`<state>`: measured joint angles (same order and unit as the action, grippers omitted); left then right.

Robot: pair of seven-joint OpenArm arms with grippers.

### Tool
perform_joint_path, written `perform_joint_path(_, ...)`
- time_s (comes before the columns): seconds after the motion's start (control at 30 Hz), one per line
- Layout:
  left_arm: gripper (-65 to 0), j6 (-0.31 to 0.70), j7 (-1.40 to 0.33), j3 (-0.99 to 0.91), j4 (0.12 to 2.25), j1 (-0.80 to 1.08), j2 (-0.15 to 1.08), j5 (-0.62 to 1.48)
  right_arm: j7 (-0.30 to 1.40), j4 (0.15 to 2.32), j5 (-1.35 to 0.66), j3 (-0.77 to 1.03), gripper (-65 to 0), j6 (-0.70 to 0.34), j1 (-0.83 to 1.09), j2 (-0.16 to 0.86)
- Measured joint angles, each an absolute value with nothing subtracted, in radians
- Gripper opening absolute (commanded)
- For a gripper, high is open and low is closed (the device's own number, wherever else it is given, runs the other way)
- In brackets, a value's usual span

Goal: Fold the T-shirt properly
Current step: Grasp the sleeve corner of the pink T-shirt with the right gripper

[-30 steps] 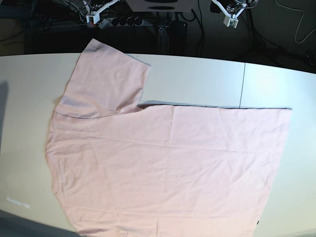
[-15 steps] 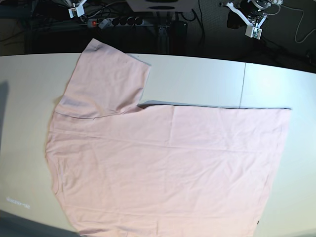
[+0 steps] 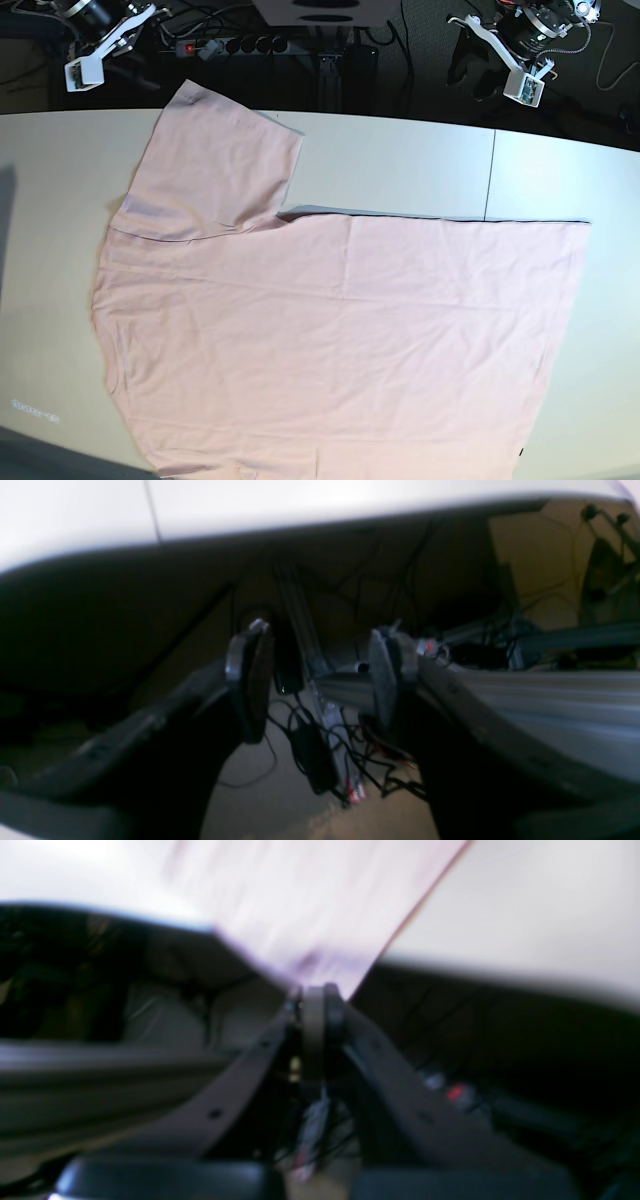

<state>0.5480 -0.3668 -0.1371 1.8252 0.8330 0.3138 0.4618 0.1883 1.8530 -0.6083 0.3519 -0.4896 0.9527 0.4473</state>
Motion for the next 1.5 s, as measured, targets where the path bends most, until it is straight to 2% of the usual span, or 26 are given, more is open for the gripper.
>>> perform_joint_path(0.1, -31.0, 0.549, -0.393, -0.137, 1.832, 0.834, 0.312, 0.461, 0.236, 1.853, -0.614, 0.399, -33.6, -0.489, 0.891, 0.463)
perform_joint_path(0.13, -31.0, 0.549, -0.400, -0.137, 1.832, 0.834, 0.311, 0.461, 0.265, 1.851, -0.638, 0.410, -28.9, -0.488, 0.868, 0.463)
perform_joint_path(0.2, -31.0, 0.548, -0.405, -0.137, 1.832, 0.836, 0.311, 0.461, 0.314, 1.839, -0.698, 0.424, -25.1, -0.476, 0.831, 0.463)
perform_joint_path(0.37, -31.0, 0.548, -0.430, -0.137, 1.832, 0.837, 0.313, 0.461, 0.449, 1.792, -0.788, 0.424, -24.5, -0.462, 0.734, 0.457)
perform_joint_path(0.63, -31.0, 0.548, -0.476, -0.137, 1.832, 0.840, 0.313, 0.461, 0.536, 1.603, -0.928, 0.424, -23.4, -0.460, 0.612, 0.456)
perform_joint_path(0.83, -31.0, 0.548, -0.482, -0.137, 1.832, 0.840, 0.313, 0.461, 0.516, 1.550, -0.952, 0.377, -23.4, -0.460, 0.567, 0.457)
perform_joint_path(1.17, -31.0, 0.548, -0.509, -0.146, 1.832, 0.840, 0.313, 0.459, 0.464, 1.554, -0.947, 0.157, -23.4, -0.459, 0.548, 0.434)
perform_joint_path(1.5, -31.0, 0.549, -0.509, -0.173, 1.832, 0.840, 0.318, 0.471, 0.454, 1.554, -0.939, 0.148, -23.5, -0.459, 0.538, 0.384)
